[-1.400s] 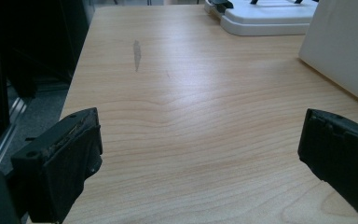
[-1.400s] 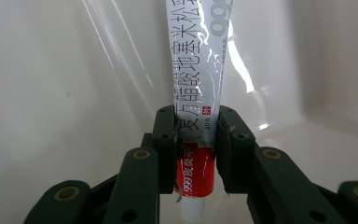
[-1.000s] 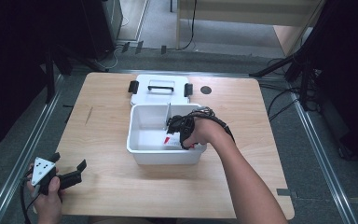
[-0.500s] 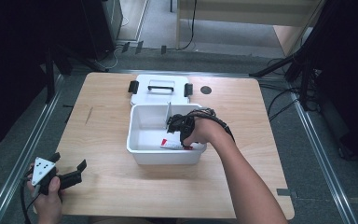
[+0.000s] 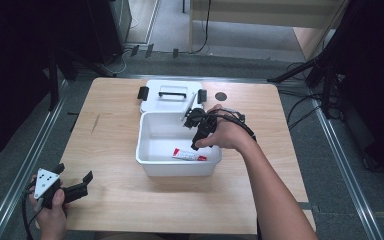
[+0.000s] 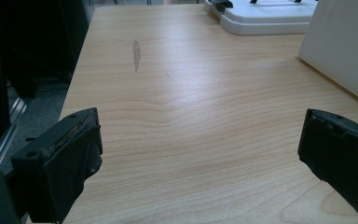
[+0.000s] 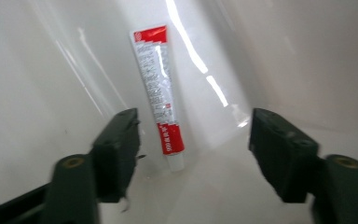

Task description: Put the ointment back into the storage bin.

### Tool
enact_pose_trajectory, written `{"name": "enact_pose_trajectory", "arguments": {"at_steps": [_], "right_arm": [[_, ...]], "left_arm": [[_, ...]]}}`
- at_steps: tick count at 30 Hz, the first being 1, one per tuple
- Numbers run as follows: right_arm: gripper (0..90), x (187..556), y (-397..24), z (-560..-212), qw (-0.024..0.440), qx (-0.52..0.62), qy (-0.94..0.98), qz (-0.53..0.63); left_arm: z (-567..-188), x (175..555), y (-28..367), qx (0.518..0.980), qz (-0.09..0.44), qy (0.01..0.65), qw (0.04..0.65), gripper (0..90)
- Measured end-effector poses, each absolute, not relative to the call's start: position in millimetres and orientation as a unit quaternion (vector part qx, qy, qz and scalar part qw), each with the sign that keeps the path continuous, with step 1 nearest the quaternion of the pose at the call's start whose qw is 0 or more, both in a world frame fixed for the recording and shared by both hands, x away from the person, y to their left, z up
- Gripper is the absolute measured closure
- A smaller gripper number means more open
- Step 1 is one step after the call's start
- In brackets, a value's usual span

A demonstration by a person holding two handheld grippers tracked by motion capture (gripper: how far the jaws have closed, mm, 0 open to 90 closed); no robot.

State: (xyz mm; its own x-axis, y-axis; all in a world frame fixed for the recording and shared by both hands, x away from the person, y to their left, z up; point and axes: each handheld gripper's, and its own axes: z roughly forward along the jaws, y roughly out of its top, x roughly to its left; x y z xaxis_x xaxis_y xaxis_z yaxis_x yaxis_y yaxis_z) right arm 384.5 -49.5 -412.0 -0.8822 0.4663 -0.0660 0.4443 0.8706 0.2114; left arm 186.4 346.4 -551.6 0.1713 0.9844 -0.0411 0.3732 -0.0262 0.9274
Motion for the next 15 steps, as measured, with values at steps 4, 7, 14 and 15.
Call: {"name": "enact_pose_trajectory", "arguments": {"at_steps": [4, 7, 14, 15], "right_arm": [[11.7, 382.4, -58.9, -398.6, 0.083, 0.264, 0.954, 0.114], [1.7, 381.3, -66.5, -390.2, 0.096, 0.287, 0.943, 0.139], [0.0, 375.7, -95.5, -374.6, 0.132, 0.332, 0.905, 0.230], [0.0, 375.3, -100.9, -373.8, 0.142, 0.332, 0.900, 0.243]], "left_arm": [[-551.6, 186.4, 346.3, 0.626, 0.348, 0.542, 0.439, 0.3], [-551.6, 186.4, 346.3, 0.626, 0.348, 0.542, 0.440, 0.3], [-551.6, 186.4, 346.3, 0.627, 0.348, 0.542, 0.439, 0.3], [-551.6, 186.4, 346.4, 0.626, 0.348, 0.542, 0.439, 0.3]]}}
